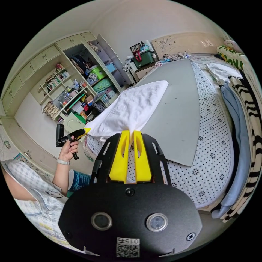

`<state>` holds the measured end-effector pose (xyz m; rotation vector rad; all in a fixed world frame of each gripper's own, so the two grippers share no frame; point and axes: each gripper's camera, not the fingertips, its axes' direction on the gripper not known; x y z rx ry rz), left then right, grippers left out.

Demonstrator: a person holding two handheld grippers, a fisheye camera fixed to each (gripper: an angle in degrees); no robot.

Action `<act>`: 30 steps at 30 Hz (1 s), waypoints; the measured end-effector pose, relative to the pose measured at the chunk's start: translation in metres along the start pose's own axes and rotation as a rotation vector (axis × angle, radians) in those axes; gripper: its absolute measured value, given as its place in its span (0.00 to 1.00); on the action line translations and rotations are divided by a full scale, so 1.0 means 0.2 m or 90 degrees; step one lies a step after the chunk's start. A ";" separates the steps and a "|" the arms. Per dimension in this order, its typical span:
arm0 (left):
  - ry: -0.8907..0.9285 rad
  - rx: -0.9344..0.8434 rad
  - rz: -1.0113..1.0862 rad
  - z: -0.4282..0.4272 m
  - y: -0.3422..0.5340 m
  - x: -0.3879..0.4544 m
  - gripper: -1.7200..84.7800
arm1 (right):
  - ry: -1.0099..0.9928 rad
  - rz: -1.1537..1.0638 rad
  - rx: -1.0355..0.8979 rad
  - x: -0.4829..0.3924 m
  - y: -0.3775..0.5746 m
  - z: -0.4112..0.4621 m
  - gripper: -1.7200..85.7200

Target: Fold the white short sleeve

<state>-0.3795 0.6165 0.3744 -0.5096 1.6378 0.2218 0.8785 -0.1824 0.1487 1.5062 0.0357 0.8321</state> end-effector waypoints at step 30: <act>0.108 -0.071 0.268 -0.06 0.23 0.57 0.11 | 0.005 -0.226 -0.012 0.16 0.37 -0.11 0.11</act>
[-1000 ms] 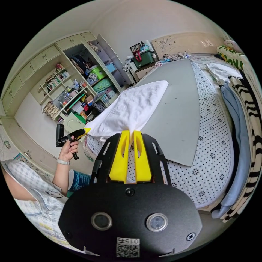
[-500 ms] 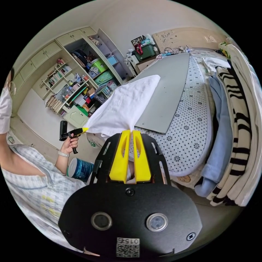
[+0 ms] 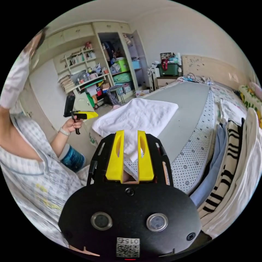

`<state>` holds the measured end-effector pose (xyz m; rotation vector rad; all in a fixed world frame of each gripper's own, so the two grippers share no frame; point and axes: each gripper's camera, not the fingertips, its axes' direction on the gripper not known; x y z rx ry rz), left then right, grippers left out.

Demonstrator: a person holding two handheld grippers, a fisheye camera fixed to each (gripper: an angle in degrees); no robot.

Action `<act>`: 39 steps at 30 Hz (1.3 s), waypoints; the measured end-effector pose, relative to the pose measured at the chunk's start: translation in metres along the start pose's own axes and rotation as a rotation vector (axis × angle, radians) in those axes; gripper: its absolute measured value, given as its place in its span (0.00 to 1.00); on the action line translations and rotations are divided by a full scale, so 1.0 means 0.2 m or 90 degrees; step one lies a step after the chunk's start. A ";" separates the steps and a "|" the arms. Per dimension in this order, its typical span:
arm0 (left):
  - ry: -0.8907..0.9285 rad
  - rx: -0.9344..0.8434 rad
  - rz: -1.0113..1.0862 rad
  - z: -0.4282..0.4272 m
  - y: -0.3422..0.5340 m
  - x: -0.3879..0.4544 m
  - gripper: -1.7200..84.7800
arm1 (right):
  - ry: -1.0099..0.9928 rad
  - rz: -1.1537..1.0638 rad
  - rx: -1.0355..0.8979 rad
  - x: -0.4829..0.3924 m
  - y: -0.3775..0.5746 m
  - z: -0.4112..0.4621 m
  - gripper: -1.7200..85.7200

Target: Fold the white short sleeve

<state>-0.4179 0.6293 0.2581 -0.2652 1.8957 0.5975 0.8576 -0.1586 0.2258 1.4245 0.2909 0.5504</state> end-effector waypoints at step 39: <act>-0.199 0.045 -0.121 -0.27 0.39 0.31 0.12 | 0.144 -0.101 -0.091 -0.33 0.70 0.12 0.01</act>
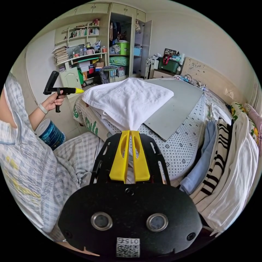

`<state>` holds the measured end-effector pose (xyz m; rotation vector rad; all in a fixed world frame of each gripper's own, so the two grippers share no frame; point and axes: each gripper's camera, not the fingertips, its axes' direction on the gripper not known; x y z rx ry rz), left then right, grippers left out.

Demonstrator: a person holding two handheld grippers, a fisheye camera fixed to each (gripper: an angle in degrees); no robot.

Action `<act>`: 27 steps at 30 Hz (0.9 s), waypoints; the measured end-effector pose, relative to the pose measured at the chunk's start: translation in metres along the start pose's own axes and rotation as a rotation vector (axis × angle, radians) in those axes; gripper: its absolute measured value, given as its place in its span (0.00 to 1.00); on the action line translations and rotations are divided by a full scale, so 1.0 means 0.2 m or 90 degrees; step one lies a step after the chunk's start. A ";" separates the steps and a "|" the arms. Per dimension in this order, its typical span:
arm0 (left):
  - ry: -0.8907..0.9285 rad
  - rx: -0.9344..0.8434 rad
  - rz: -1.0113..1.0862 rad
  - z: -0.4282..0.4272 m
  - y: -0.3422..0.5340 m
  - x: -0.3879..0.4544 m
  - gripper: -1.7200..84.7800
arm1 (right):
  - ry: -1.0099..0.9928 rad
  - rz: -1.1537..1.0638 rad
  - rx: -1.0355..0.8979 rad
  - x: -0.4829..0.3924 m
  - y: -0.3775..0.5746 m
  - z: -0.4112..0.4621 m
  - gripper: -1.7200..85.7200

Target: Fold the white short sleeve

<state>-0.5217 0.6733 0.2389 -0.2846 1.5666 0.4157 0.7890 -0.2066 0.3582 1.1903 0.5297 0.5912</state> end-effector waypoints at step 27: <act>-0.077 -0.093 0.105 -0.02 -0.26 0.08 0.01 | -0.273 0.060 0.014 -0.14 0.06 -0.63 0.01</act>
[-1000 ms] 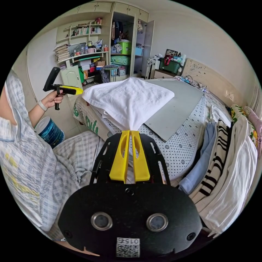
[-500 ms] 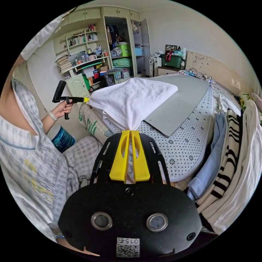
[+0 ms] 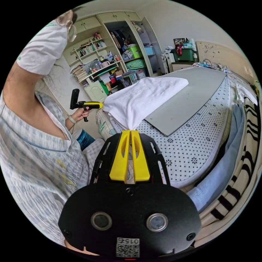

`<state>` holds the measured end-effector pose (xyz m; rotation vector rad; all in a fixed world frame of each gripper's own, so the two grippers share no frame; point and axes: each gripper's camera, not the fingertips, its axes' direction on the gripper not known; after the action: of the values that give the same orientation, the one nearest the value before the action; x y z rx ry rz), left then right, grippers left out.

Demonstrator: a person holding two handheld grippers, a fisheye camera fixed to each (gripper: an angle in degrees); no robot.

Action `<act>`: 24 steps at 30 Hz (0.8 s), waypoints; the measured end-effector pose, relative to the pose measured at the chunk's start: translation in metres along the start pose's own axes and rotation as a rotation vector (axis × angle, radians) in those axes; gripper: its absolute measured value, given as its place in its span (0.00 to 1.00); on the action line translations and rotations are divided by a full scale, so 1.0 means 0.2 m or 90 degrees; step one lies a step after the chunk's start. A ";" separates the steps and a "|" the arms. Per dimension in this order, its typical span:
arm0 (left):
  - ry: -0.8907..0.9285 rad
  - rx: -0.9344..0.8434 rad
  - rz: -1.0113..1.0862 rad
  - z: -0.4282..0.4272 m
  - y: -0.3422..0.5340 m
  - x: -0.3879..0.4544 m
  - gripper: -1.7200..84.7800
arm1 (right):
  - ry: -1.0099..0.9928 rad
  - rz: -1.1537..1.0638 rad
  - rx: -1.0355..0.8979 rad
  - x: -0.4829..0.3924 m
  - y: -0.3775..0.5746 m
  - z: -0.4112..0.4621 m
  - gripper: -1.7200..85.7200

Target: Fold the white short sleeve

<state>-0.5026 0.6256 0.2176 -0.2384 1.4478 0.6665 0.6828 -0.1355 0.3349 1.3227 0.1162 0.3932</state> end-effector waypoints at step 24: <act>-0.121 -0.361 -0.198 0.11 -0.73 -0.10 0.01 | 0.010 0.462 -0.017 -1.06 -0.75 -0.97 0.01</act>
<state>-0.4039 0.5141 0.2054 -0.8028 0.9856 0.8063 0.4586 -0.0583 0.1124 1.3047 -0.3683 1.0132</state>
